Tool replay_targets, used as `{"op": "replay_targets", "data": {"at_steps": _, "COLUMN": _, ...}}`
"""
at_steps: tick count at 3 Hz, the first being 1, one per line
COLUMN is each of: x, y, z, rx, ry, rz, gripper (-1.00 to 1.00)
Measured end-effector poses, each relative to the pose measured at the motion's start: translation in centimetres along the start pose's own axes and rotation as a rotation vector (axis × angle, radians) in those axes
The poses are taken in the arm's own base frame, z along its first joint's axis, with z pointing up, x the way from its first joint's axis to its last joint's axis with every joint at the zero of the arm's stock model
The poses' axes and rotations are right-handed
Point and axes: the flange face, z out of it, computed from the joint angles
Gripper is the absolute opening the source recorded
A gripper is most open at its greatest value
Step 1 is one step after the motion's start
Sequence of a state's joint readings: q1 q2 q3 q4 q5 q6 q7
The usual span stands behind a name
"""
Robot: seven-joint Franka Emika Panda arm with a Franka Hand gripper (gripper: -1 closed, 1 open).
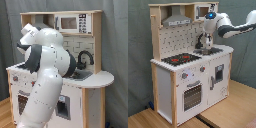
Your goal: Play with the kitchen
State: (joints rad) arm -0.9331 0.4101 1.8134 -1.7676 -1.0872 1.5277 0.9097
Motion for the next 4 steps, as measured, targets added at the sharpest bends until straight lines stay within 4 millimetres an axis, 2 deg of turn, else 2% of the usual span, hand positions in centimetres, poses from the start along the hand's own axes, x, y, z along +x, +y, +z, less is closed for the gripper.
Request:
{"op": "replay_targets", "data": {"at_steps": 2, "x": 1.5, "y": -1.1, "z": 3.6, "rx": 0.079, "ry": -0.009, "rz": 0.038, "gripper": 1.00}}
{"op": "replay_targets", "data": {"at_steps": 3, "x": 2.0, "y": -0.4, "z": 6.3, "rx": 0.147, "ry": -0.077, "rz": 0.089, "gripper": 1.00}}
{"op": "replay_targets", "data": {"at_steps": 4, "x": 2.7, "y": 1.0, "z": 10.2, "rx": 0.189, "ry": -0.165, "rz": 0.144, "gripper": 1.00}}
